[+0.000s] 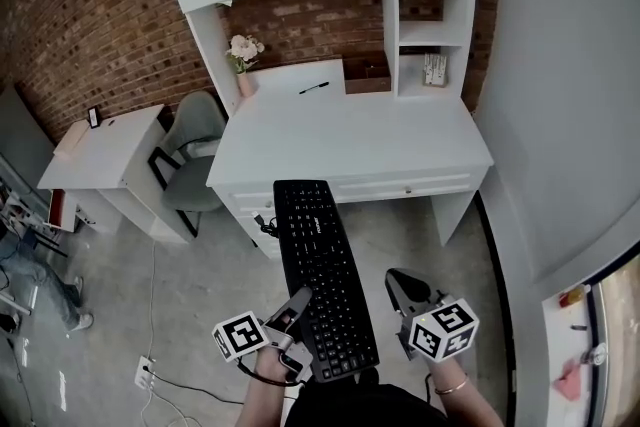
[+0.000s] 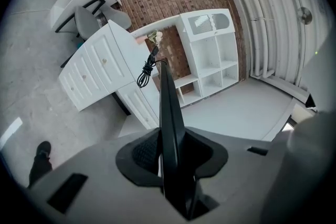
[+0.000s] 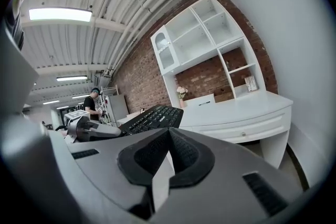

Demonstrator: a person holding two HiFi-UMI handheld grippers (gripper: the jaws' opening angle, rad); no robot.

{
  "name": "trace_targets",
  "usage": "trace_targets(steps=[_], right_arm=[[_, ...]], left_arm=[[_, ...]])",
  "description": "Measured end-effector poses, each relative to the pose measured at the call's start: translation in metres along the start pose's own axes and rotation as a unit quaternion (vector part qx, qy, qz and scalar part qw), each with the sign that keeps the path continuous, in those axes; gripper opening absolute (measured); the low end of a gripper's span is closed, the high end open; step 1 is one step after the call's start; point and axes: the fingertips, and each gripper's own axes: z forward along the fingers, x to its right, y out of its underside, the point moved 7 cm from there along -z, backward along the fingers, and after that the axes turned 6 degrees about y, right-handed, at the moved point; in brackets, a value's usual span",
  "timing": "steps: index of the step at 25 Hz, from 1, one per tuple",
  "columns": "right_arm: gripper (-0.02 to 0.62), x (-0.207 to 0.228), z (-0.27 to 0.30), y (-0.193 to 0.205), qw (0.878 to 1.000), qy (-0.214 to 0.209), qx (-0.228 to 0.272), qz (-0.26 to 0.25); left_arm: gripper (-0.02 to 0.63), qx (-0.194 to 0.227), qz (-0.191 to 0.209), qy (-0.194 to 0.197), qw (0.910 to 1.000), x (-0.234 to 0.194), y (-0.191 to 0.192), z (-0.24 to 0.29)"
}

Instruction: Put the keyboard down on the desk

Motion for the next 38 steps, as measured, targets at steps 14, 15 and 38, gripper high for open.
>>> trace_targets(steps=[14, 15, 38], right_arm=[[0.006, 0.050, 0.120, -0.027, 1.000, 0.009, -0.020, 0.011], [0.006, 0.055, 0.133, -0.031, 1.000, 0.012, -0.019, 0.011], [0.006, 0.108, 0.347, -0.095, 0.996, 0.076, -0.025, 0.027]], left_arm=[[0.109, 0.003, -0.035, 0.021, 0.9992, -0.044, -0.095, 0.088], [0.109, 0.000, -0.034, 0.024, 0.9991, -0.049, -0.106, 0.099], [0.110, -0.068, -0.029, 0.010, 0.9972, -0.136, -0.316, 0.266]])
